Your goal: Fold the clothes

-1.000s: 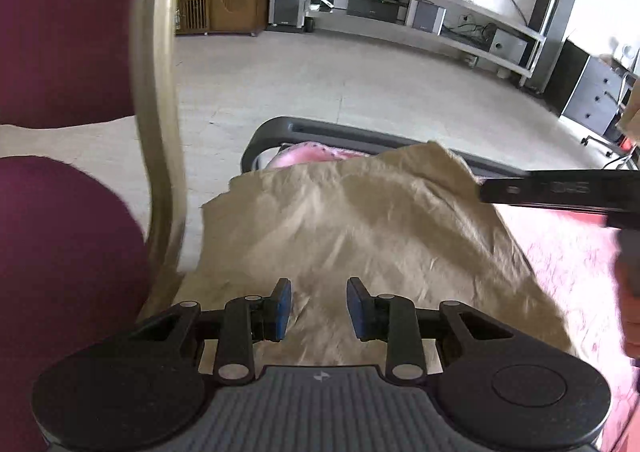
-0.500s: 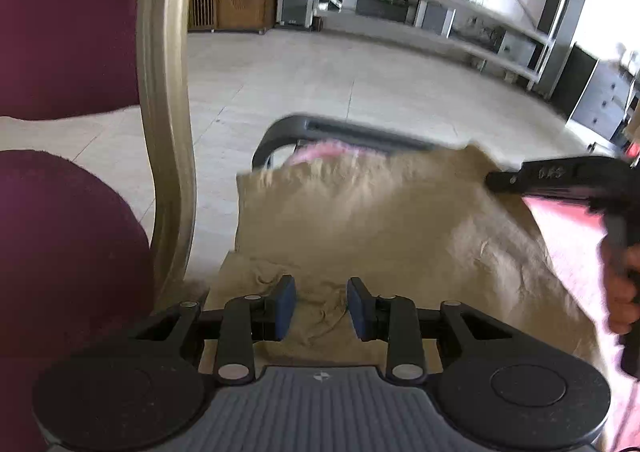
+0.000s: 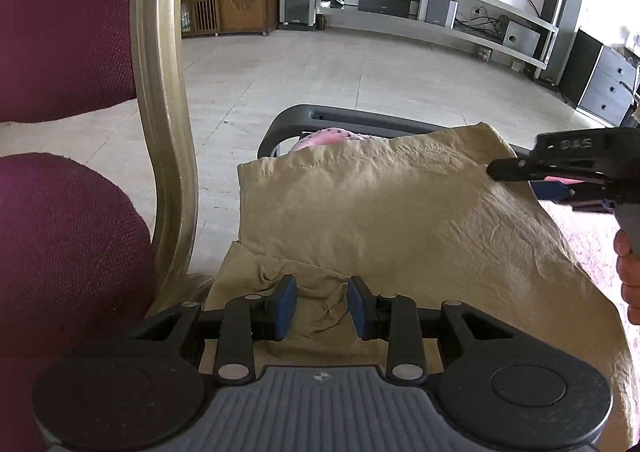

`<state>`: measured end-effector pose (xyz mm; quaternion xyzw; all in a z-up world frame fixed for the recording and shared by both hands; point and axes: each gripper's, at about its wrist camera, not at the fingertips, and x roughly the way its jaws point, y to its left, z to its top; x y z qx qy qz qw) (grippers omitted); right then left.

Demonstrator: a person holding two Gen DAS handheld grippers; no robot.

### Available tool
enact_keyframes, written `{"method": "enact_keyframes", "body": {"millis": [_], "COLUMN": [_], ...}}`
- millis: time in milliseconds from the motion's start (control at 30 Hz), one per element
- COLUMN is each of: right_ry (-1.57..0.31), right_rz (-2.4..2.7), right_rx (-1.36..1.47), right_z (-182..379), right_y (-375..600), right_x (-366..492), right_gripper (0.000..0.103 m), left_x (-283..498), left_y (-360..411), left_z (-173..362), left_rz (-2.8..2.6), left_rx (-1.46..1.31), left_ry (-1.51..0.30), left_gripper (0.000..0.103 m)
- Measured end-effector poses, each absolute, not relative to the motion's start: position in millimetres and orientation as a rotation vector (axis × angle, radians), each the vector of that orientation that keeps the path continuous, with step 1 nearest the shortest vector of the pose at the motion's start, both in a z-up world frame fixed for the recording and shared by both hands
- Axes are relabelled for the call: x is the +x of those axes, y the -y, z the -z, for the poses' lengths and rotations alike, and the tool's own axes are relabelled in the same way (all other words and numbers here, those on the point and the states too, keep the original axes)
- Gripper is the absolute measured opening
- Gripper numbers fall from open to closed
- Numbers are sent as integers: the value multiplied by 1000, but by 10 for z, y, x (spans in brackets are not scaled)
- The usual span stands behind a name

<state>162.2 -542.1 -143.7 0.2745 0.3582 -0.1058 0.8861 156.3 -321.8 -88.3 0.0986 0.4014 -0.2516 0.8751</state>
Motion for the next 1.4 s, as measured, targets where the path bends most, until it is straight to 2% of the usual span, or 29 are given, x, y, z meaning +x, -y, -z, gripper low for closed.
{"method": "enact_keyframes", "body": {"millis": [33, 167, 433, 533, 633, 667, 700, 733, 767, 833, 933, 1100, 1167, 1267, 1333, 1400], "right_ry": [-740, -633, -420, -379, -388, -424, -470, -511, -550, -594, -597, -587, -580, -579, -585, -613], "right_rz": [224, 228, 216, 276, 373, 413, 455, 492, 529, 561, 546, 496, 475, 428, 407, 375], "right_rx": [546, 325, 157, 119, 113, 123, 137, 170, 209, 284, 305, 279, 281, 326, 376, 472], "right_z": [1421, 1070, -24, -140, 42, 160, 295, 370, 426, 471, 168, -489, -728, -913, -900, -728], "right_y": [5376, 5076, 4922, 5032, 5258, 5325, 5389, 5427, 5456, 5482, 5341, 4958, 4784, 4534, 4421, 4294], "right_x": [1630, 1513, 744, 619, 648, 720, 811, 825, 815, 738, 375, -329, -652, -1112, -1382, -1629], "right_gripper": [2, 2, 2, 2, 3, 8, 22, 30, 34, 35, 39, 54, 55, 63, 66, 67], "left_x": [1543, 1401, 882, 735, 740, 764, 781, 798, 801, 799, 655, 122, -82, -337, -440, -550], "left_y": [3222, 3180, 3236, 3294, 3408, 3444, 3463, 3480, 3452, 3379, 3138, 2394, 2130, 1744, 1649, 1589], "left_z": [880, 745, 95, -34, 82, 142, 202, 260, 260, 210, 10, -229, -158, 42, 165, 255], "left_rz": [534, 568, 648, 687, 693, 680, 666, 653, 644, 628, 612, 625, 623, 599, 596, 598], "left_rx": [215, 225, 164, 142, 170, 187, 202, 217, 214, 212, 195, 86, 70, 59, 67, 79], "left_ry": [-826, -762, -606, -583, -617, -640, -671, -702, -728, -762, -768, -782, -808, -868, -910, -944], "left_gripper": [29, 22, 23, 26, 28, 28, 28, 28, 28, 28, 28, 33, 33, 31, 26, 26]}}
